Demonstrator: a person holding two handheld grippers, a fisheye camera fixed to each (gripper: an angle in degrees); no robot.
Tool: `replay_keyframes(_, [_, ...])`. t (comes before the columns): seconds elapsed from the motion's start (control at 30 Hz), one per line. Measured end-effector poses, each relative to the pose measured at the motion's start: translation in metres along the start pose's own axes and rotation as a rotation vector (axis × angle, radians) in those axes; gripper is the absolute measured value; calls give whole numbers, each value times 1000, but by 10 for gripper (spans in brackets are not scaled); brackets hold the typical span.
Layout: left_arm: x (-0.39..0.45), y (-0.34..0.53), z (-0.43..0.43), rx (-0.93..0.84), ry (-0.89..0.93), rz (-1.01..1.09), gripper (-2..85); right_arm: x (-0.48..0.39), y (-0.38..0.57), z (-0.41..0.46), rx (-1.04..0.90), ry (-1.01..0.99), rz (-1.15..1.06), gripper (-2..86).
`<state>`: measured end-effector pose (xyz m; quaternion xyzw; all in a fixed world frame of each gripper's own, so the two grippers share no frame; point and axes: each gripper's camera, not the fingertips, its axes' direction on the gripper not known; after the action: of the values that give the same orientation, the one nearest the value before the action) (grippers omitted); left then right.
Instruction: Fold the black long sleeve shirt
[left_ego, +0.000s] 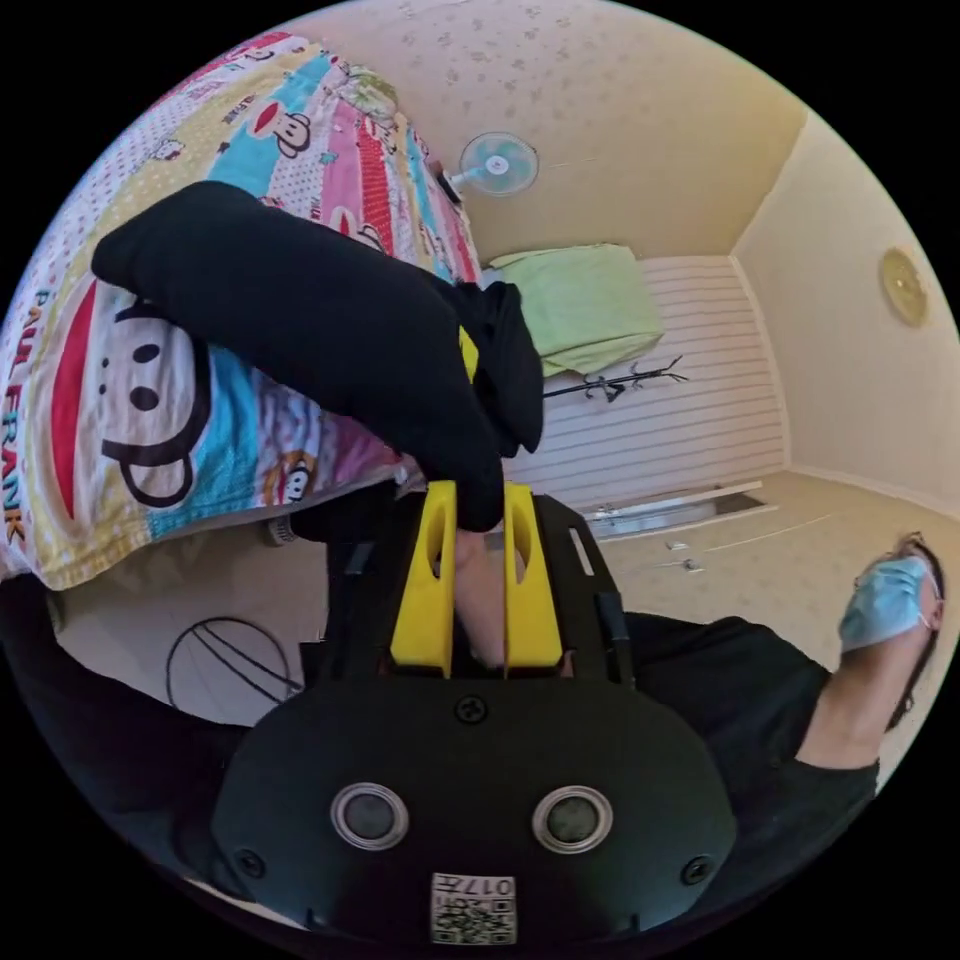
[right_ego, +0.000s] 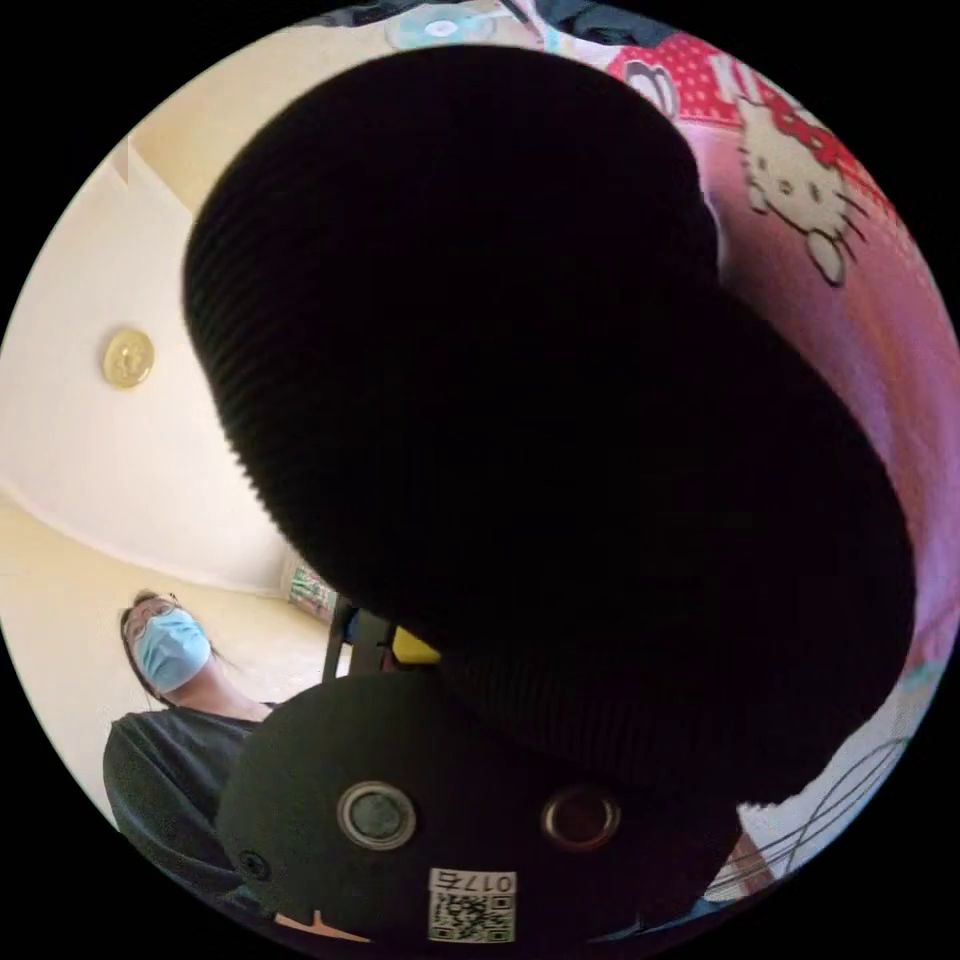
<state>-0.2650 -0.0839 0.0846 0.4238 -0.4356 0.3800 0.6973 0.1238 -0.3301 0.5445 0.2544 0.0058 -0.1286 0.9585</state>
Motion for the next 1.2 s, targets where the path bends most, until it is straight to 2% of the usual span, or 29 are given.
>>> replay_keyframes(0.03, [9, 0, -6, -22, 117, 29, 65, -5, -2, 1, -8, -34, -29, 180])
replay_keyframes(0.1, [28, 0, -12, -65, 205, 82, 57, -39, -22, 2, -42, -170, -155, 170])
replay_keyframes(0.2, [62, 4, -15, -109, 119, 172, 53, -110, -63, 2, -100, -300, -373, 159])
replay_keyframes(0.3, [72, 5, -1, -164, 29, 155, 54, -202, -112, -13, -129, -370, -631, 146])
replay_keyframes(0.37, [67, 5, 10, -194, 55, 111, 52, -260, -139, -31, -113, -346, -768, 138])
replay_keyframes(0.5, [57, 9, 31, -228, 71, 29, 48, -364, -193, -88, -31, -119, -1031, 117])
replay_keyframes(0.53, [55, 9, 34, -237, 47, 6, 49, -369, -202, -99, -6, -84, -1023, 114])
replay_keyframes(0.63, [50, 11, 38, -237, 36, -50, 49, -363, -244, -169, 207, 185, -868, 96])
replay_keyframes(0.7, [47, 11, 38, -232, 20, -83, 49, -309, -272, -241, 416, 413, -539, 81])
replay_keyframes(0.73, [46, 10, 38, -227, 10, -101, 49, -288, -277, -261, 458, 459, -449, 77])
replay_keyframes(0.8, [45, 9, 38, -217, 5, -120, 49, -188, -268, -336, 573, 560, -53, 60])
replay_keyframes(0.87, [46, 7, 37, -203, -3, -128, 48, -128, -230, -375, 681, 620, 117, 58])
replay_keyframes(0.93, [50, 5, 35, -177, -39, -134, 45, -88, -184, -395, 759, 630, 141, 61])
replay_keyframes(1.03, [53, 0, 32, -150, -80, -140, 38, -43, -118, -390, 729, 550, 15, 42])
replay_keyframes(1.2, [59, -9, 29, -126, -148, -144, -3, 2, -15, -302, 584, 848, -52, 20])
